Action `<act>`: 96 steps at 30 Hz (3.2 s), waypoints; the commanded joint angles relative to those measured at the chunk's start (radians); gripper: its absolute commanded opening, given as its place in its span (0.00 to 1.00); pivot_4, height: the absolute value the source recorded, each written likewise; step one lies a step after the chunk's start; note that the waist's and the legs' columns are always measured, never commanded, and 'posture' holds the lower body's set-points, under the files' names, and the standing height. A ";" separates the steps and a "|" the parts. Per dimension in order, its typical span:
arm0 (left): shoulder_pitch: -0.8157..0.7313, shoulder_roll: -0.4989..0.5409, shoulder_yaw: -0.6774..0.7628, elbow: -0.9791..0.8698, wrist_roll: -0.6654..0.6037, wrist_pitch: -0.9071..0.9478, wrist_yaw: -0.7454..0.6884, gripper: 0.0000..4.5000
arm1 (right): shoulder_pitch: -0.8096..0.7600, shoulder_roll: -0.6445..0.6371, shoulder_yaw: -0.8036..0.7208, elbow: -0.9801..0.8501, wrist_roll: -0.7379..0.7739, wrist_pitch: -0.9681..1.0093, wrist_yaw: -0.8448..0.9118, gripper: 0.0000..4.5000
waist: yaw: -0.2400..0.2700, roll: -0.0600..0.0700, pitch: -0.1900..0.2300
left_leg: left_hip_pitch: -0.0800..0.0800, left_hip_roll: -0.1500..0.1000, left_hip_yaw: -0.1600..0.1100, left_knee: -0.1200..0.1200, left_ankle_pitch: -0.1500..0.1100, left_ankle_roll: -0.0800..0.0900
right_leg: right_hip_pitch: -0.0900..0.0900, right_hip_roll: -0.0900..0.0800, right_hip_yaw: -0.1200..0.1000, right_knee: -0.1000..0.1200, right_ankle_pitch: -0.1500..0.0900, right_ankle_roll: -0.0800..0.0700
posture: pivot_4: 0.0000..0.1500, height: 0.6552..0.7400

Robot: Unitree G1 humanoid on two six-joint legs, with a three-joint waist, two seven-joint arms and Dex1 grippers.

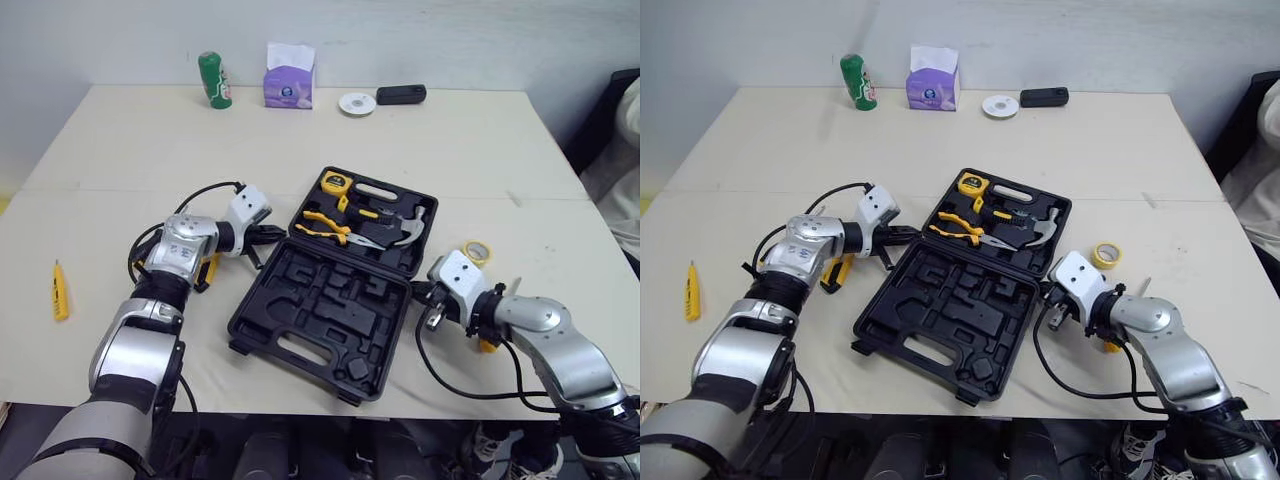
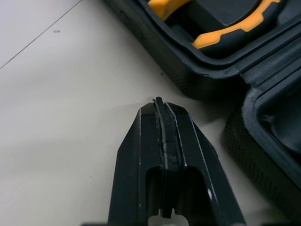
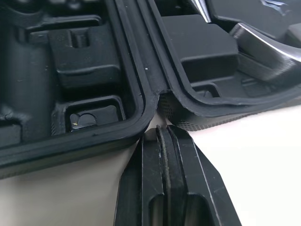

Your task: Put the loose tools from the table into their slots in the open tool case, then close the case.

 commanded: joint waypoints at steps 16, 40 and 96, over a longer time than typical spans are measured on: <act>0.183 0.027 -0.074 -0.357 -0.002 0.114 -0.281 0.00 | -0.096 -0.031 0.115 0.004 -0.101 -0.152 0.176 0.01 | -0.021 0.000 0.000 | 0.000 0.001 0.000 0.000 0.000 0.000 | 0.000 0.000 0.001 0.000 0.000 0.000 | 1.00 0.86; 0.374 0.094 -0.004 -0.665 -0.041 0.287 -0.177 0.00 | -0.213 -0.049 0.117 0.261 -0.205 -0.358 0.305 0.01 | -0.025 -0.002 -0.002 | 0.010 0.002 -0.003 0.000 -0.001 -0.002 | 0.010 -0.003 0.001 -0.001 -0.001 -0.001 | 1.00 0.86; 1.180 0.172 0.991 -1.407 -0.593 0.789 0.130 0.85 | -0.016 -0.259 -0.584 0.263 0.250 0.089 0.433 0.90 | -0.033 0.001 0.001 | 0.010 0.006 -0.007 -0.002 -0.006 -0.006 | 0.010 -0.002 0.000 -0.008 -0.002 -0.004 | 1.00 0.86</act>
